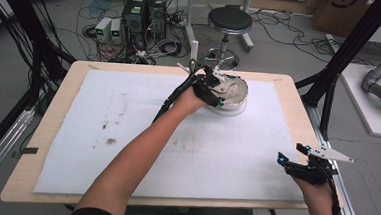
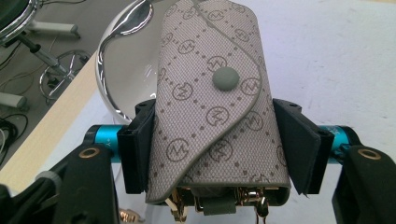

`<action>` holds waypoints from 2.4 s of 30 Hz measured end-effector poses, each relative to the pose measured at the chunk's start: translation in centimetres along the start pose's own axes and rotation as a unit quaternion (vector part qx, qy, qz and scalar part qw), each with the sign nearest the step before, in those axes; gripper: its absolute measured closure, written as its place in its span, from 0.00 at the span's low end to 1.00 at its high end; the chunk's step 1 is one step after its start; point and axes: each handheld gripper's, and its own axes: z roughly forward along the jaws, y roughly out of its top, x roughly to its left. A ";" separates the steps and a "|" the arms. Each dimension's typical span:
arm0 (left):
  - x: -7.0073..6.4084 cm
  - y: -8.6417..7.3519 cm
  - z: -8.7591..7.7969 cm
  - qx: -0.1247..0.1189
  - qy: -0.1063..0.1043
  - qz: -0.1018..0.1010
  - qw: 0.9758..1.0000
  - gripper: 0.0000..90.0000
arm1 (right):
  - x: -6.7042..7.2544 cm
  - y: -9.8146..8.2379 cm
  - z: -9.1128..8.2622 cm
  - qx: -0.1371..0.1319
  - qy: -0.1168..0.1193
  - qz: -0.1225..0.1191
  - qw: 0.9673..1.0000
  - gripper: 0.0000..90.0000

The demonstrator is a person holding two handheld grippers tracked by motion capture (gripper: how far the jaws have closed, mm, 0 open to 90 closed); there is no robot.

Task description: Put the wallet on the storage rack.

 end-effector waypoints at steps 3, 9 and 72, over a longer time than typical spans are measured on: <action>0.2 0.5 0.7 0.010 0.001 0.003 1.000 0.40 | 0.0 0.0 0.0 0.000 0.001 0.002 1.000 0.22; 0.5 1.2 2.1 0.035 0.006 0.008 0.999 0.40 | -0.1 0.0 0.0 0.000 0.001 -0.001 1.000 0.22; 1.1 -2.4 -7.1 -0.086 -0.005 -0.037 0.996 0.26 | 0.8 1.1 1.1 -0.006 0.014 -0.011 1.000 0.23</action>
